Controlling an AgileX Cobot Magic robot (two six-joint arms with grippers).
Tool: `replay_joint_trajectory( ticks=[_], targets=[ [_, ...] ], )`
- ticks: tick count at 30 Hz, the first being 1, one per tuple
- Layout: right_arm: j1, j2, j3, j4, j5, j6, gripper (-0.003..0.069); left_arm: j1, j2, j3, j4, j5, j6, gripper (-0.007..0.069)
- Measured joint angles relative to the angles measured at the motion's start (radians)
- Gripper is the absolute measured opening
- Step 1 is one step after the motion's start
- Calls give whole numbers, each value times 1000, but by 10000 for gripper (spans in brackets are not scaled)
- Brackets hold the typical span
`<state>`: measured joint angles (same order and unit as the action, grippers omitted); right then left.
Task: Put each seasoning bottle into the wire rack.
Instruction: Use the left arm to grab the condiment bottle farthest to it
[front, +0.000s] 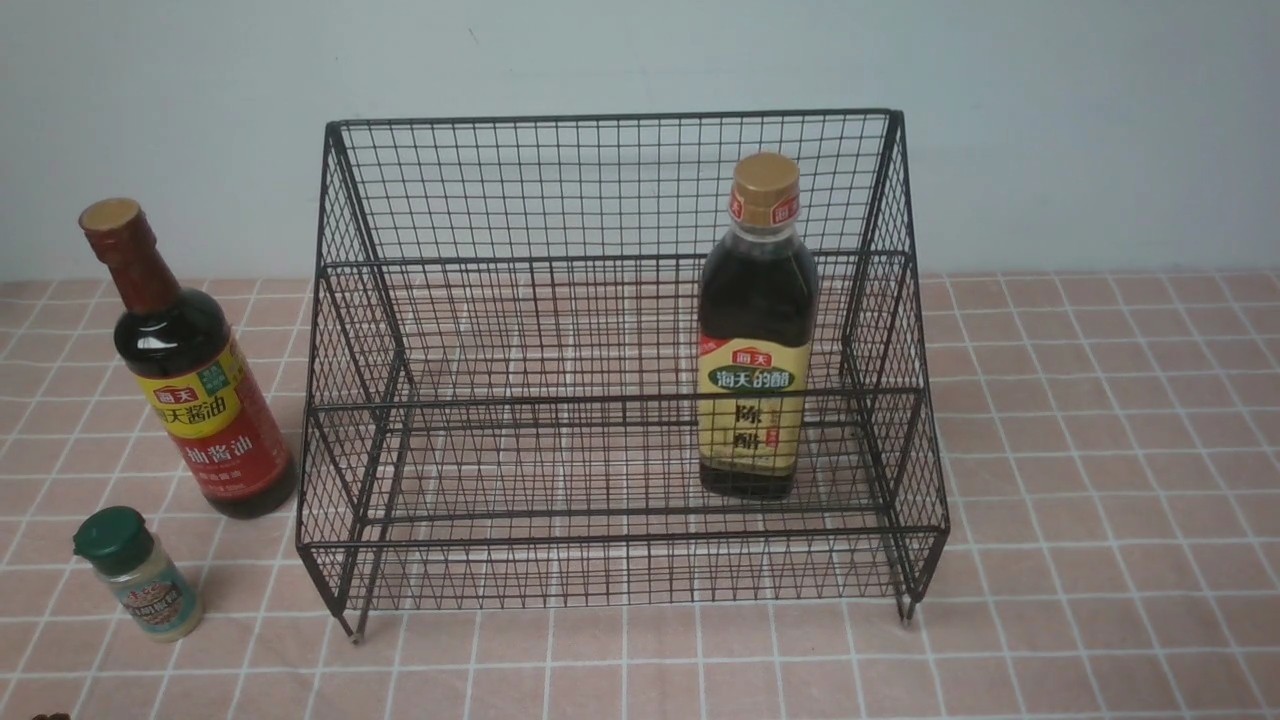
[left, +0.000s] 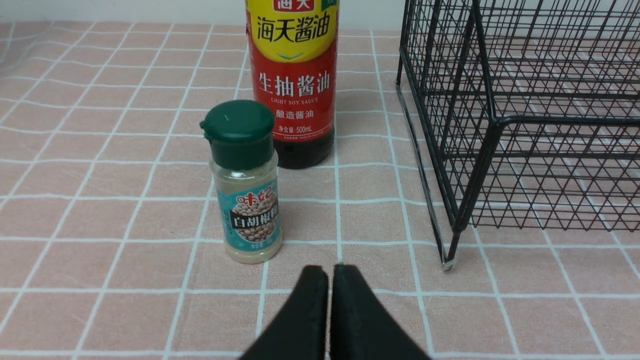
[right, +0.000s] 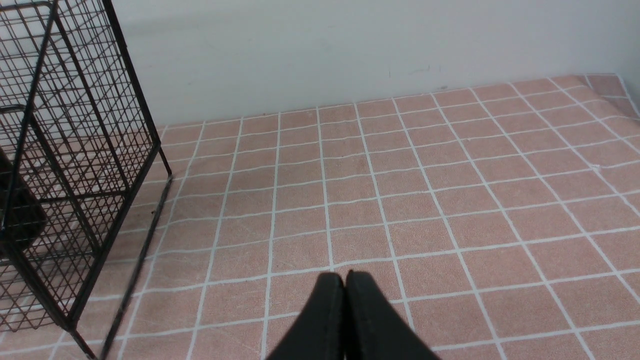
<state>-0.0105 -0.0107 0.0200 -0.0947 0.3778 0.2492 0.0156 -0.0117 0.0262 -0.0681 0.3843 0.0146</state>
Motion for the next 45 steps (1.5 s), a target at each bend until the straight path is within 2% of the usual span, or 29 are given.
replay_joint_trajectory(
  ticks=[20,22,26,29,30,34,36,38,41,45],
  targets=[
    [0,0,0,0,1,5,-13,0,0,0,26,-15,27,-7],
    [0,0,0,0,1,5,-13,0,0,2,-13,-86,5,-7],
    [0,0,0,0,1,5,-13,0,0,2,-169,-266,-80,-7],
    [0,0,0,0,1,5,-13,0,0,2,-301,-454,-118,-7],
    [0,0,0,0,1,5,-13,0,0,2,-307,-465,-119,-7],
    [0,-1,0,0,1,7,-13,0,0,2,-360,-775,-128,-7],
    [0,-1,0,0,1,7,-13,0,3,-4,-359,-873,-114,-7],
    [0,-1,0,0,1,7,-13,0,22,-24,-345,-889,-96,-7],
    [0,-1,0,0,1,7,-13,0,186,-149,-251,-843,-22,-7],
    [0,-1,0,0,1,6,-13,0,382,-256,-158,-800,8,2]
  ],
)
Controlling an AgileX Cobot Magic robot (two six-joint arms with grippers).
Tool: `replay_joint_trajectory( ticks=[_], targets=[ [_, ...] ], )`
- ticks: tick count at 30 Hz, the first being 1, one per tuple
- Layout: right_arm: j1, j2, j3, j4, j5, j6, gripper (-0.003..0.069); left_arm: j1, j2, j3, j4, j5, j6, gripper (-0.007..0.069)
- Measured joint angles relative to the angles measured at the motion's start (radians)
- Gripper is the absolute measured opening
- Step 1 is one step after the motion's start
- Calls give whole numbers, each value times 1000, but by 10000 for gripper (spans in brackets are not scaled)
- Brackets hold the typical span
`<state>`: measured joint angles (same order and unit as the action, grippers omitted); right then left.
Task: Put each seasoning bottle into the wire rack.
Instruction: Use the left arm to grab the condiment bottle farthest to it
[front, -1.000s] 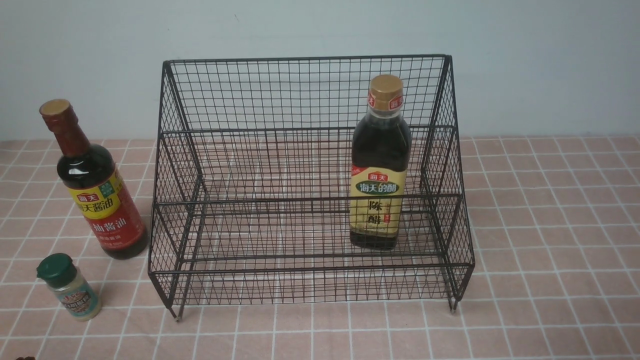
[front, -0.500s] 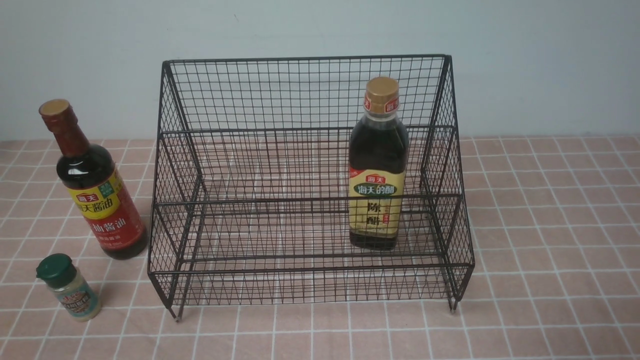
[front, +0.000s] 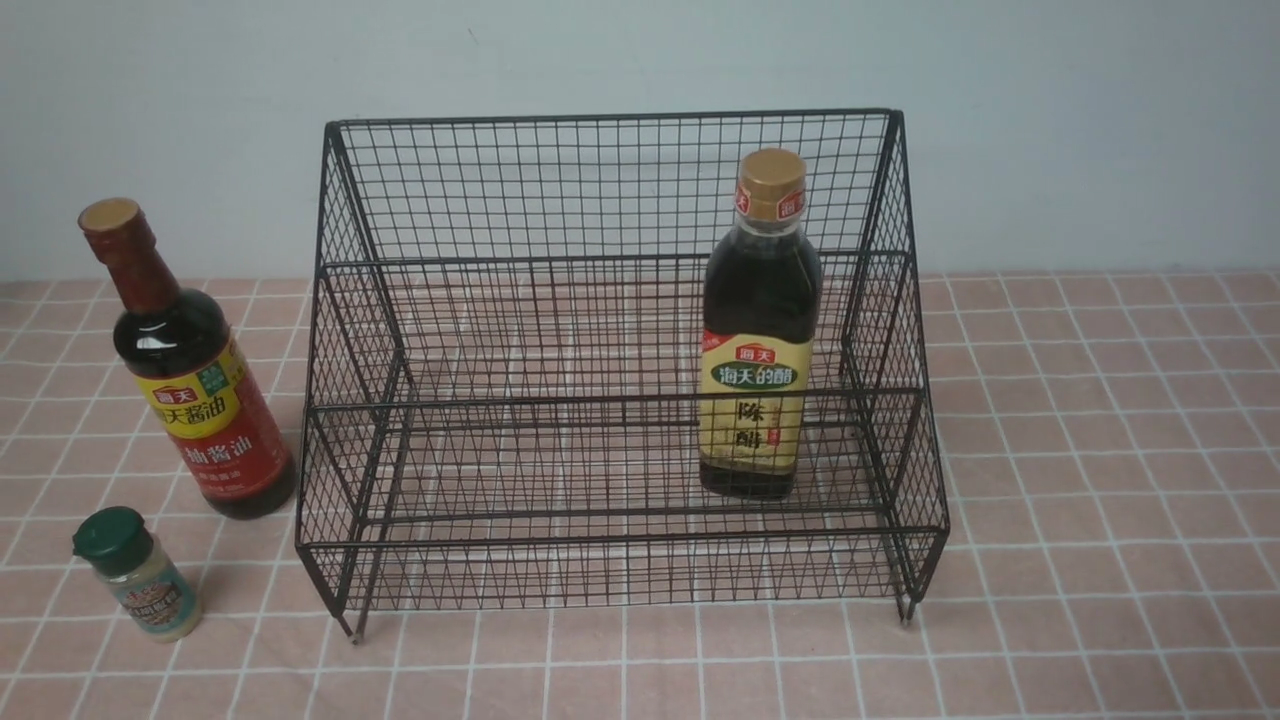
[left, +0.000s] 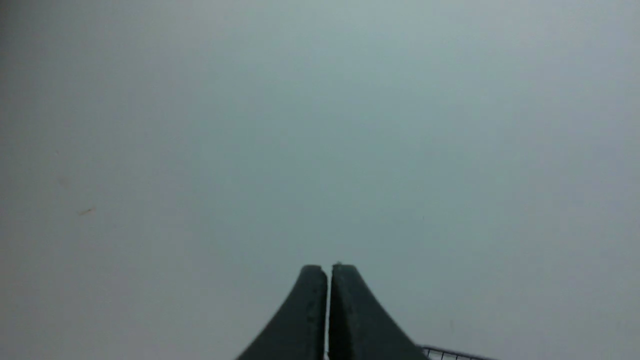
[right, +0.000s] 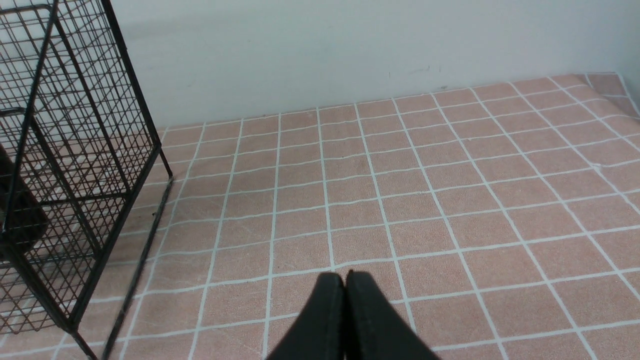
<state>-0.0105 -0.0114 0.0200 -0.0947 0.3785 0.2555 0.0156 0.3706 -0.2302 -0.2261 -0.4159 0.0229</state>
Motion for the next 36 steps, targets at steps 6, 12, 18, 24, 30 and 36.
replay_joint_trajectory(
  ticks=[6,12,18,24,30,36],
  targets=[
    [0,0,0,0,0,0,-13,0,419,-191,85,10,10,151],
    [0,0,0,0,0,-1,-13,0,681,-311,125,-30,15,404],
    [0,0,0,0,0,-1,-13,0,866,-399,118,-76,15,627],
    [0,0,0,0,0,-2,-13,0,1026,-450,-6,-125,71,656],
    [0,0,0,0,0,-2,-14,0,1116,-462,-24,-184,94,615],
    [0,0,0,0,0,-2,-14,0,1147,-462,-24,-191,94,293]
  ],
)
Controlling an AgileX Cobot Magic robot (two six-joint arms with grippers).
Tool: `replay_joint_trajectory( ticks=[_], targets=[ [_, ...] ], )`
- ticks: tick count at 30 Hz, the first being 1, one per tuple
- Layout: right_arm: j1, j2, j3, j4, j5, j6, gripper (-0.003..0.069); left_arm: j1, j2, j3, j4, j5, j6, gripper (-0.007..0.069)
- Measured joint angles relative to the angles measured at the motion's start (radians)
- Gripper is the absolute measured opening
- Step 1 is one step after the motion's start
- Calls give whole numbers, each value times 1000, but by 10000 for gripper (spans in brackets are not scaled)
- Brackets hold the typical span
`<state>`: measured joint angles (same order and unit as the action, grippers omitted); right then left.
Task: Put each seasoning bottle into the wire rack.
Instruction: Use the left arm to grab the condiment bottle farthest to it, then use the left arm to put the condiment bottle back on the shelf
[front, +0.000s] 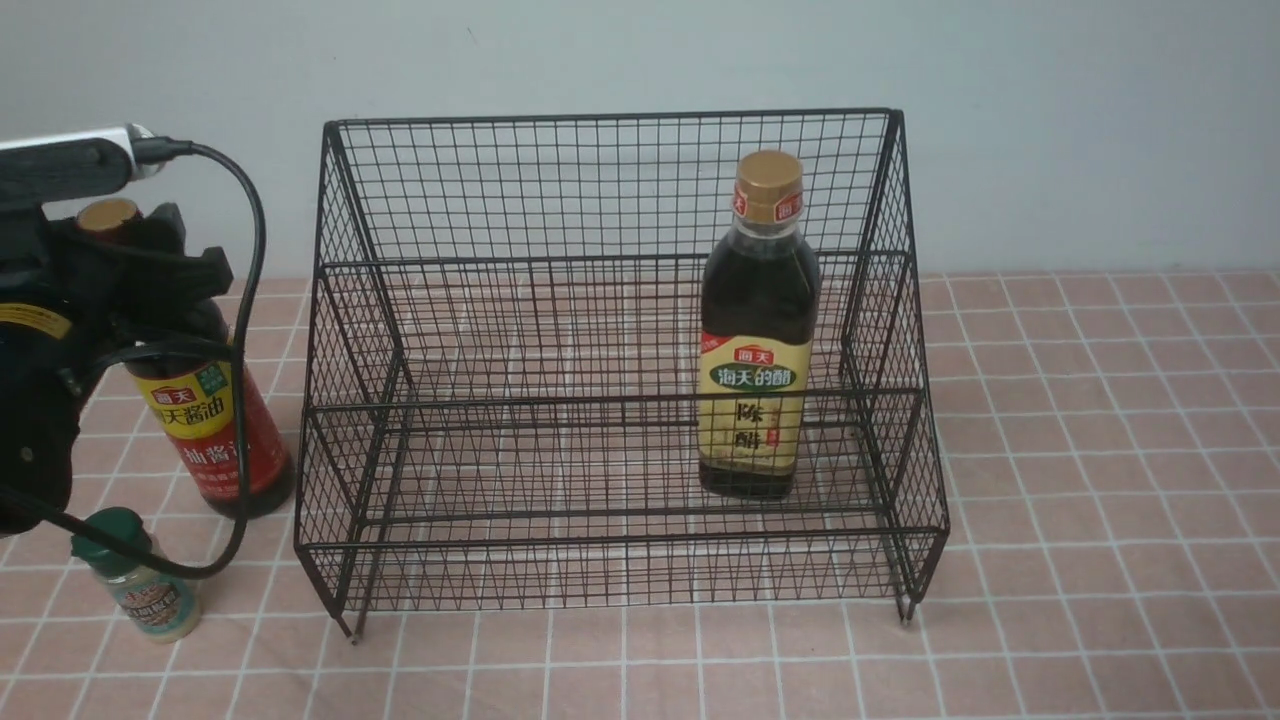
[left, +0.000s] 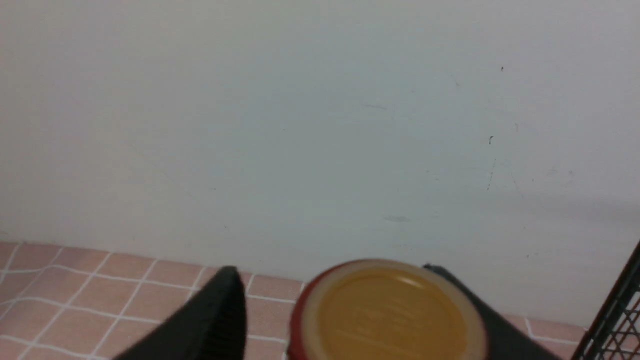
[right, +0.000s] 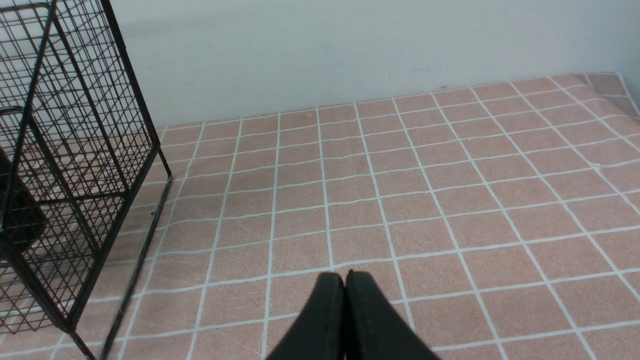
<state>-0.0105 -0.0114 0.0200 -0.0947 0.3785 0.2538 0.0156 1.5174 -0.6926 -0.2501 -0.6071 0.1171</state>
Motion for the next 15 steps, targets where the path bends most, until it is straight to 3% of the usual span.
replay_joint_trajectory(
  ticks=[1,8,15],
  targets=[
    [0,0,0,0,0,0,-14,0,0,0,0,0,-3,251],
    [0,0,0,0,0,0,-14,0,-41,-9,22,23,10,256],
    [0,0,0,0,0,0,-14,0,-186,-234,55,137,72,256]
  ],
)
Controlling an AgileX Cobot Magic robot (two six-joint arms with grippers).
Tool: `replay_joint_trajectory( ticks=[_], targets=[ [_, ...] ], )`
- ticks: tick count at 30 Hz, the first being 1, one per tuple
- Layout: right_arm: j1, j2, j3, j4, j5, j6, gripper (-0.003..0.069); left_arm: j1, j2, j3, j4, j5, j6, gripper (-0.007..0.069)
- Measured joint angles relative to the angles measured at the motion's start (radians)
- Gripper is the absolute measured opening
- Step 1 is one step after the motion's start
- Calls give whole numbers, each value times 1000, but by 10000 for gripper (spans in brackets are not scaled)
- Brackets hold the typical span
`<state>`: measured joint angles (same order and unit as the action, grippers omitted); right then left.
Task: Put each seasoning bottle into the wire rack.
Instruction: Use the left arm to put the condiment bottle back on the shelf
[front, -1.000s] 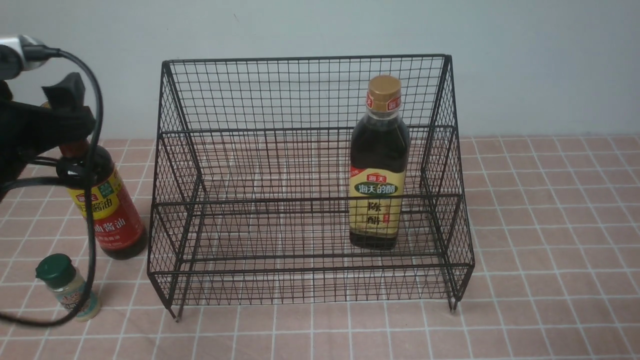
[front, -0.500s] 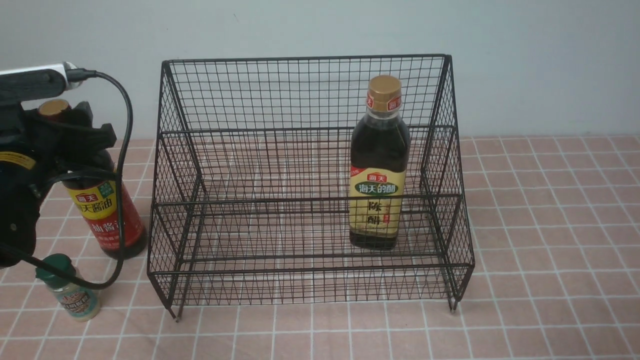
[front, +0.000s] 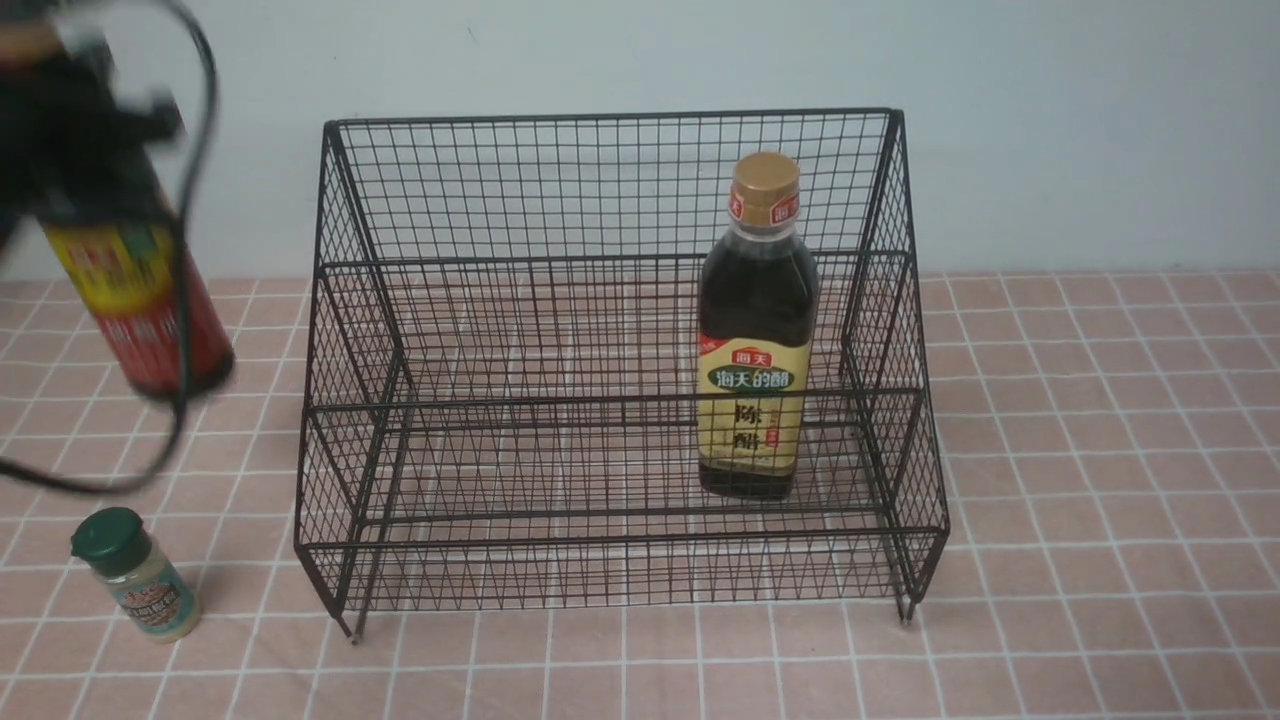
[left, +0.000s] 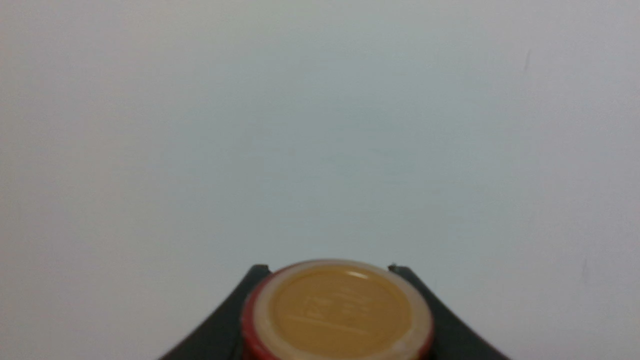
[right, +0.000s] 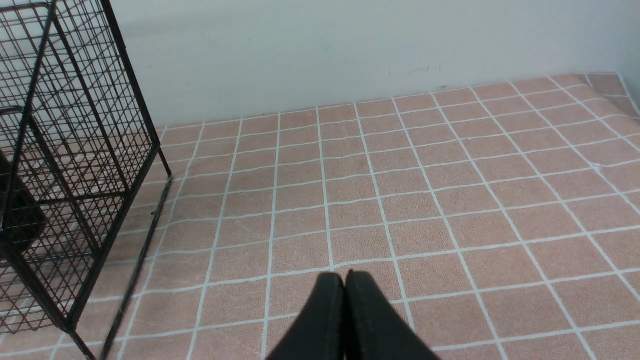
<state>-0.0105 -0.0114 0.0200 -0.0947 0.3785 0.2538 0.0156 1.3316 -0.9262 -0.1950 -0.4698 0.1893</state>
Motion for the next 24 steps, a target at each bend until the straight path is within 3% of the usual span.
replay_joint_trajectory(
  ticks=[6,10,16,24],
  targets=[
    [0,0,0,0,0,0,-14,-21,-39,-273,5,135,14,256],
    [0,0,0,0,0,0,-14,-117,-36,-413,8,282,13,256],
    [0,0,0,0,0,0,-14,-254,21,-474,8,291,7,256],
    [0,0,0,0,0,0,-14,-301,174,-474,8,261,7,256]
  ],
)
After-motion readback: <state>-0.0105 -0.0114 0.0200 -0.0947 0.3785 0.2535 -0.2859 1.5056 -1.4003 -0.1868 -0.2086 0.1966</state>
